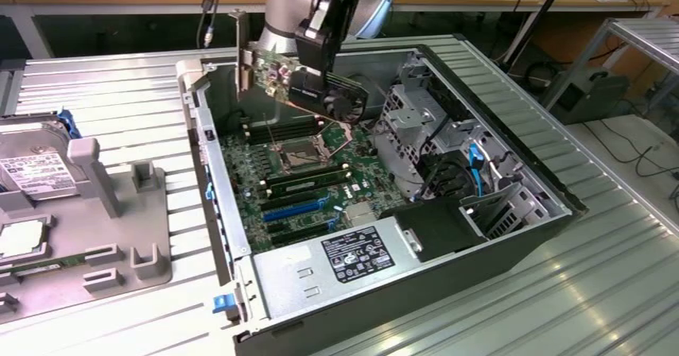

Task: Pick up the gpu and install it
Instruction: 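Insert the gpu into the slot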

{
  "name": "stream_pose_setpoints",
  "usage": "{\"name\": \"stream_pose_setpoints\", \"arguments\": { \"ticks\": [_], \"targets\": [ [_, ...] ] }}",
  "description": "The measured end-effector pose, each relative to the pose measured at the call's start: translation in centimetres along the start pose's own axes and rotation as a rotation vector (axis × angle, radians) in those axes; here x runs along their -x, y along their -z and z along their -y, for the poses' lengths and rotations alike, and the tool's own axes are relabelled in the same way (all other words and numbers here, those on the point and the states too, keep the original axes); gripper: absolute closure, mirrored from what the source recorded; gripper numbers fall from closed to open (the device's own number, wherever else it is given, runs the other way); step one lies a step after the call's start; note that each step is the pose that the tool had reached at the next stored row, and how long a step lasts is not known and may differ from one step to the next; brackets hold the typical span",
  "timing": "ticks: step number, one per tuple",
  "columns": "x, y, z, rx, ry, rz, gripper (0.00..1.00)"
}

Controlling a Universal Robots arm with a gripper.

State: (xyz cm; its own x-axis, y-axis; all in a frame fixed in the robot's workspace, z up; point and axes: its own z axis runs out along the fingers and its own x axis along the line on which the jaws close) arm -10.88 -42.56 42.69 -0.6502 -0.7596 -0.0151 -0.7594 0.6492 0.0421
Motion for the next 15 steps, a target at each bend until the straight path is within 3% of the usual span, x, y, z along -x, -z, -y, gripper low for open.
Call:
{"name": "stream_pose_setpoints", "arguments": {
  "ticks": [15],
  "targets": [
    [0.00,0.00,0.00,0.0041,0.275,-0.0115,0.73]
  ]
}}
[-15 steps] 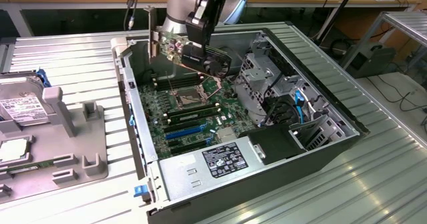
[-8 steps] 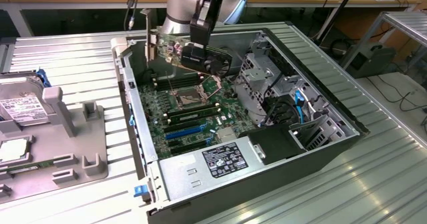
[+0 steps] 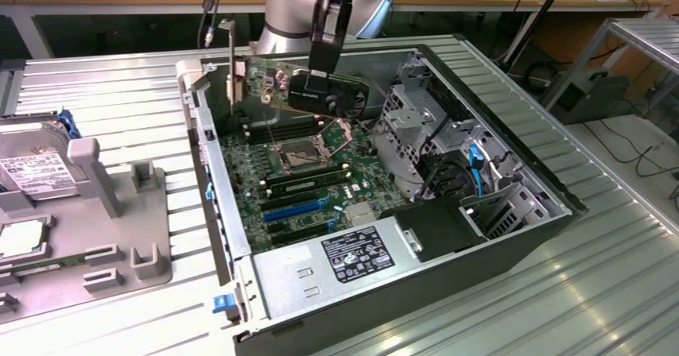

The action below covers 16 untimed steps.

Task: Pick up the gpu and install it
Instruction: 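Insert the gpu into the slot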

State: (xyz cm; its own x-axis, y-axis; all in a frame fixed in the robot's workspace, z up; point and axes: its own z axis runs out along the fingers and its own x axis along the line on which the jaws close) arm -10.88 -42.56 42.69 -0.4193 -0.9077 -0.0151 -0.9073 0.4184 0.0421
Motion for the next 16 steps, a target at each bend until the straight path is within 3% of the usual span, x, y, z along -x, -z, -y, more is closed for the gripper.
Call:
{"name": "stream_pose_setpoints", "arguments": {
  "ticks": [16],
  "targets": [
    [0.00,0.00,0.00,0.0042,0.279,-0.0117,0.73]
  ]
}}
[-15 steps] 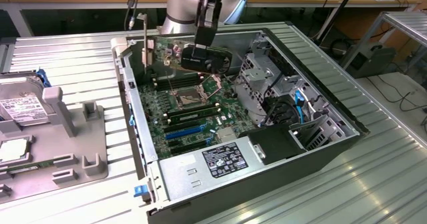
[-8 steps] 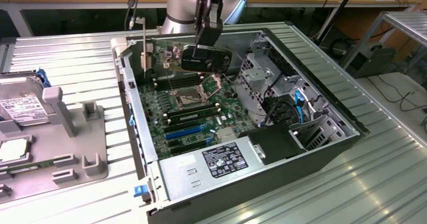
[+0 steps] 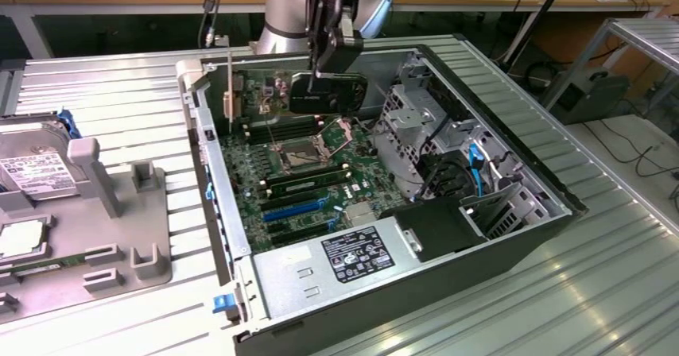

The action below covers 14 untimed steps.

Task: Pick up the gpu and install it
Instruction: 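Insert the gpu into the slot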

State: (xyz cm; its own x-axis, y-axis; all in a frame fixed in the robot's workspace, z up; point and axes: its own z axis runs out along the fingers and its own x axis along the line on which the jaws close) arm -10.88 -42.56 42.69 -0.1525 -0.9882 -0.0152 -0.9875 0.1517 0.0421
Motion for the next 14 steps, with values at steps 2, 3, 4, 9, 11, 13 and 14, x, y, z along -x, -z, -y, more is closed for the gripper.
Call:
{"name": "stream_pose_setpoints", "arguments": {
  "ticks": [2,3,4,9,11,13,14],
  "targets": [
    [0.00,0.00,0.00,0.0004,0.025,-0.0011,0.73],
    [0.00,0.00,0.00,0.0006,0.036,-0.0016,0.73],
    [0.00,0.00,0.00,0.0008,0.050,-0.0022,0.73],
    [0.00,0.00,0.00,0.0020,0.126,-0.0054,0.73],
    [0.00,0.00,0.00,0.0023,0.147,-0.0062,0.73],
    [0.00,0.00,0.00,0.0023,0.148,-0.0063,0.73],
    [0.00,0.00,0.00,0.0023,0.148,-0.0063,0.73]
  ]
}}
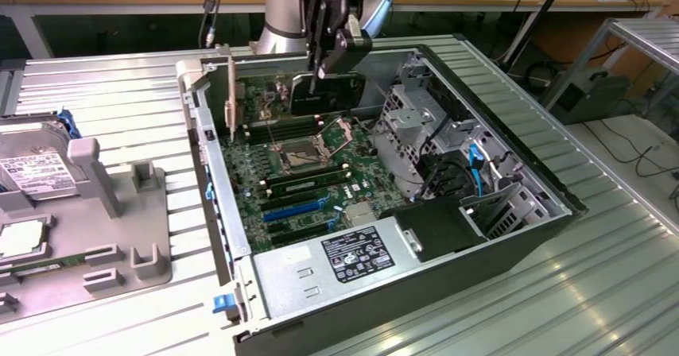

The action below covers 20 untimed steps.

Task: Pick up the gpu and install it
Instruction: 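Insert the gpu into the slot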

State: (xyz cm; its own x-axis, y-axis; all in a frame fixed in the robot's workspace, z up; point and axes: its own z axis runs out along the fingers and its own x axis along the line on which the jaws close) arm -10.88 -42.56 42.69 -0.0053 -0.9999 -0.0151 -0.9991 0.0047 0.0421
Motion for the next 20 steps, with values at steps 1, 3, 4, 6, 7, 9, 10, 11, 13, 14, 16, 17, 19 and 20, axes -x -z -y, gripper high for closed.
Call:
{"name": "stream_pose_setpoints", "arguments": {
  "ticks": [1,3,4,6,7,9,10,11,13,14,16,17,19,20],
  "targets": [
    [0.0,-0.08,0.01,-0.0002,0.000,0.0003,0.73],
    [0.0,-0.35,0.03,0.0000,0.000,0.0000,0.73],
    [0.0,-0.48,0.12,0.0000,0.000,0.0000,0.73],
    [0.0,-0.62,0.19,0.0001,0.000,-0.0001,0.73],
    [0.0,-0.63,0.19,0.0001,0.000,-0.0001,0.73],
    [0.0,-0.70,0.20,0.0000,0.000,0.0001,0.73],
    [0.0,-0.72,0.20,0.0000,0.000,0.0001,0.73],
    [0.0,-0.78,0.20,0.0000,0.000,0.0001,0.73],
    [0.0,-0.96,0.21,0.0000,0.000,0.0001,0.73],
    [0.0,-1.03,0.21,0.0000,0.000,0.0000,0.73],
    [0.0,-1.14,0.22,0.0000,0.000,0.0000,0.73],
    [0.0,-1.19,0.22,0.0000,0.000,0.0000,0.73],
    [0.0,-1.28,0.22,0.0000,0.000,0.0001,0.73],
    [0.0,-1.34,0.22,0.0000,0.000,0.0000,0.73]
  ]
}}
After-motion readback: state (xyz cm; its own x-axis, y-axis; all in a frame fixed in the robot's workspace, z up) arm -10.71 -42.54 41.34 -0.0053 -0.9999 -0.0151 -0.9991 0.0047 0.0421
